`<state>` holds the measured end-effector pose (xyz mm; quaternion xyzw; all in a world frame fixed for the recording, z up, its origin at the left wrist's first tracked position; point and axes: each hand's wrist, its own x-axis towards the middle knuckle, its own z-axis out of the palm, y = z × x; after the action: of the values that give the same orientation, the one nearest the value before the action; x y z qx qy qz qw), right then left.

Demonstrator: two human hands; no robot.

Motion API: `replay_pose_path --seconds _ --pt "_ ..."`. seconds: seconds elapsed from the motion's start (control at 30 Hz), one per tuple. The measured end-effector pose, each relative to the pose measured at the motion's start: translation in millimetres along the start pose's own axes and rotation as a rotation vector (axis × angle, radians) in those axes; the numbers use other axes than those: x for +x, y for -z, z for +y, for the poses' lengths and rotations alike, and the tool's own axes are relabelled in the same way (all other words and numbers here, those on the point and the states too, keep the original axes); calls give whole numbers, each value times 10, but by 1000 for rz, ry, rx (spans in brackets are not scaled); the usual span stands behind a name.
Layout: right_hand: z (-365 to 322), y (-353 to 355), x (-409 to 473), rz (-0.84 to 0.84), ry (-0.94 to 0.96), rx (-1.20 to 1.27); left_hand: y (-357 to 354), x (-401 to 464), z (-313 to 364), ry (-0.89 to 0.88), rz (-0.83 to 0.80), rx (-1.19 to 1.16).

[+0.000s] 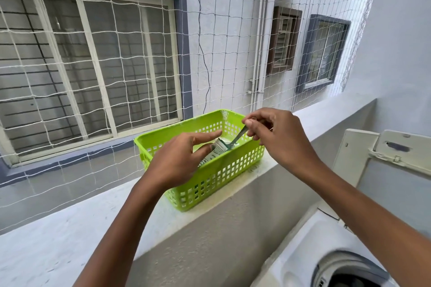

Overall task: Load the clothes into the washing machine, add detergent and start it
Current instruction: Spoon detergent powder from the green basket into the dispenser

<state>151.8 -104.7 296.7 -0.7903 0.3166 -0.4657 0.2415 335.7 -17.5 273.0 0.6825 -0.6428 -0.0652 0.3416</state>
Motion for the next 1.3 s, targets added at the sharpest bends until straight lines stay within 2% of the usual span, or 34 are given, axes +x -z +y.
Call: replay_pose_path --seconds 0.1,0.23,0.47,0.6,0.83,1.0,1.3 --pt "-5 -44 -16 -10 -31 -34 13 -9 33 -4 -37 18" --pt "-16 -154 -37 -124 -140 -15 29 -19 84 -5 -70 2" --pt "-72 -220 15 -195 -324 219 16 -21 60 26 -27 30" --pt "-103 -223 -3 -233 -452 442 8 -16 49 41 -5 18" --pt "-69 -97 -76 -52 -595 712 3 -49 93 74 100 -44" --pt "-26 7 -130 76 -613 780 -15 -51 111 109 164 -81" --pt "-47 41 -177 170 -594 854 -28 -63 157 154 307 -102"
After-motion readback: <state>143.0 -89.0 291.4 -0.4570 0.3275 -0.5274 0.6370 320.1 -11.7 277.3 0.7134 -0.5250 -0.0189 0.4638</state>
